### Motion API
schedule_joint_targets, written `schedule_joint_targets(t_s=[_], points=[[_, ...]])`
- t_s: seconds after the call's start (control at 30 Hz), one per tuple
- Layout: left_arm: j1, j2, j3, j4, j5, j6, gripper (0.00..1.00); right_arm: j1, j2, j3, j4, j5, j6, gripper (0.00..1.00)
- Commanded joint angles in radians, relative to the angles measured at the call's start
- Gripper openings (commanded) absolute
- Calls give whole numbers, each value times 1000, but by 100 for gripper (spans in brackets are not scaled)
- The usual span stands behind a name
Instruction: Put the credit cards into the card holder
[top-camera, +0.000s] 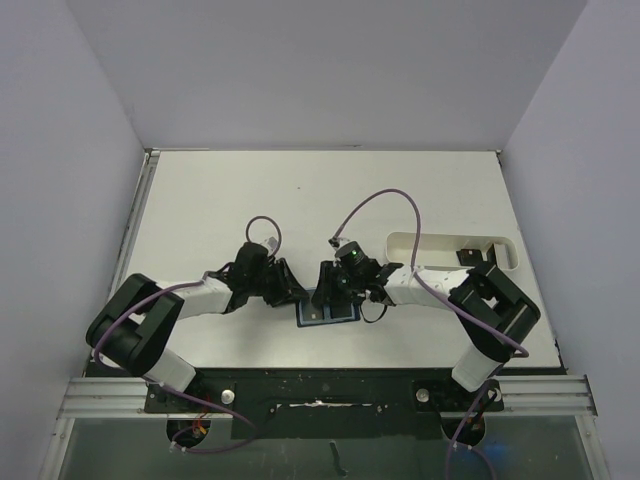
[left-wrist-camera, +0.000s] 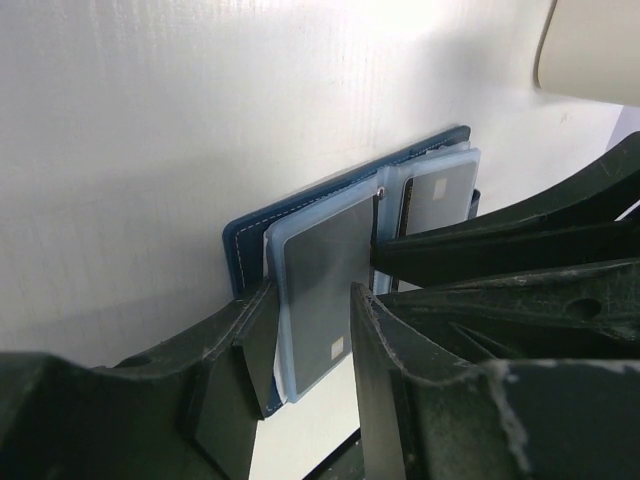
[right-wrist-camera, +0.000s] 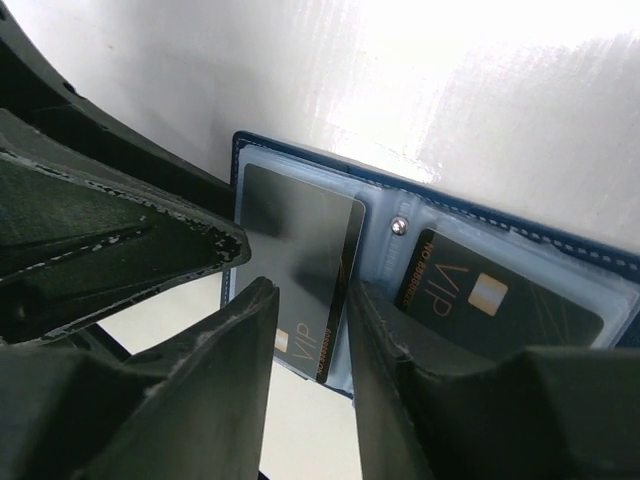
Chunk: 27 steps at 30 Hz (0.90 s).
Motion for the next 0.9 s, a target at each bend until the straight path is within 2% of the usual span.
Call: schedule_joint_targets(t_s=[0.0,0.23,0.63,0.87], points=[[3,13,44,44,11,25,33,-2,-27,-6,120,-69,-9,31],[13,-25,66,-18,-5,39,34,-20,-55,-10,31,-8,-15,20],[12,-41,30,13,32,-3,37,-19,12,-6,-10,32,-17,14],[7,-40,7,104,85,-45,37,-14,35,-32,25,18,0,11]])
